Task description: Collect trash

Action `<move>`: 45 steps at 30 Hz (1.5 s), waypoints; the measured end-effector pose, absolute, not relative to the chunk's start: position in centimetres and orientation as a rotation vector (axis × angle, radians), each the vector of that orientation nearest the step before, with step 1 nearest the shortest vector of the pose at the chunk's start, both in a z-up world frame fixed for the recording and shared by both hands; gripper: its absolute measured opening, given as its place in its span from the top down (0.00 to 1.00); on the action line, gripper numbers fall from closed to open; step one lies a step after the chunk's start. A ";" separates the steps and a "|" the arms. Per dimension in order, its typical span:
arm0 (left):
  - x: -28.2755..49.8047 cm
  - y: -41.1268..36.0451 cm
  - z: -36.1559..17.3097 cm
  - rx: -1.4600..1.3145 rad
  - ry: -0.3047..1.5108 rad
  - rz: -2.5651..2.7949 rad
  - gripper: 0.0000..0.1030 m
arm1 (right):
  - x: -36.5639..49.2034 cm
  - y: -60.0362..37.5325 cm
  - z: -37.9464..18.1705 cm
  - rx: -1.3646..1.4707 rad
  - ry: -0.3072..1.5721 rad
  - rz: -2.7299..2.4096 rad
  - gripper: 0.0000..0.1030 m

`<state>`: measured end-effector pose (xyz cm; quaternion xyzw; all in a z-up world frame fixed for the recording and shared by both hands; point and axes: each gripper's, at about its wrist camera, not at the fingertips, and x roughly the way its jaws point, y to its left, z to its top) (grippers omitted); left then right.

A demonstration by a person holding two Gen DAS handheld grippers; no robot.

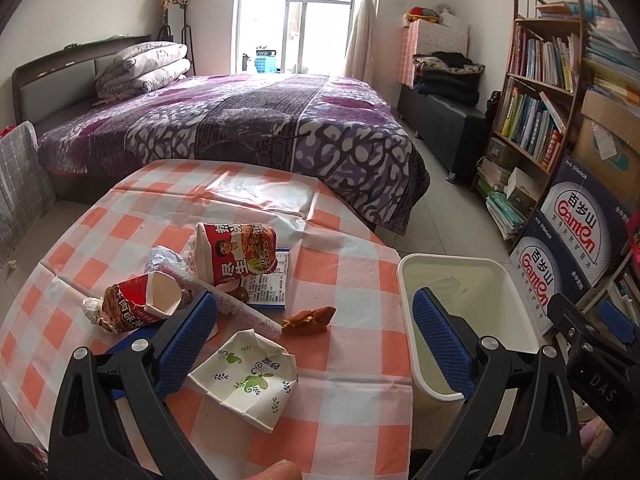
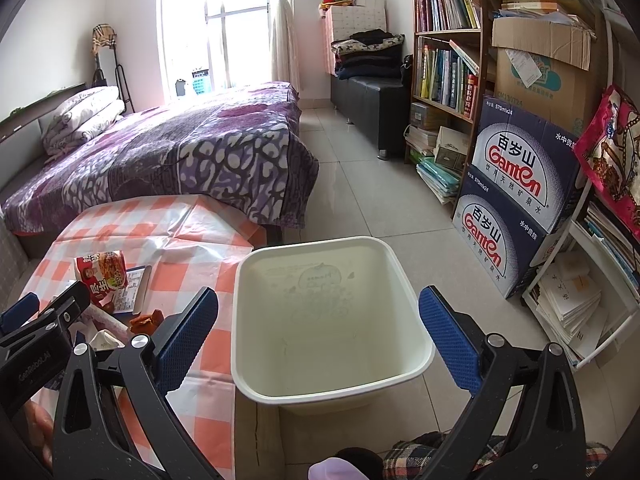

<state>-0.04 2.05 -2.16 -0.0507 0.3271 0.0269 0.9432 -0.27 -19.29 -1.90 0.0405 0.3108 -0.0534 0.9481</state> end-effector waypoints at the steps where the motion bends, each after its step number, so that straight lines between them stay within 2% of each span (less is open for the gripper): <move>1: 0.0 2.1 -2.2 -0.103 0.667 0.055 0.08 | -0.3 -19.3 -1.9 0.083 0.634 -0.108 0.07; 45: 0.0 2.1 -2.2 -0.098 0.691 0.076 0.07 | 0.2 -18.9 -2.5 0.106 0.673 -0.101 0.07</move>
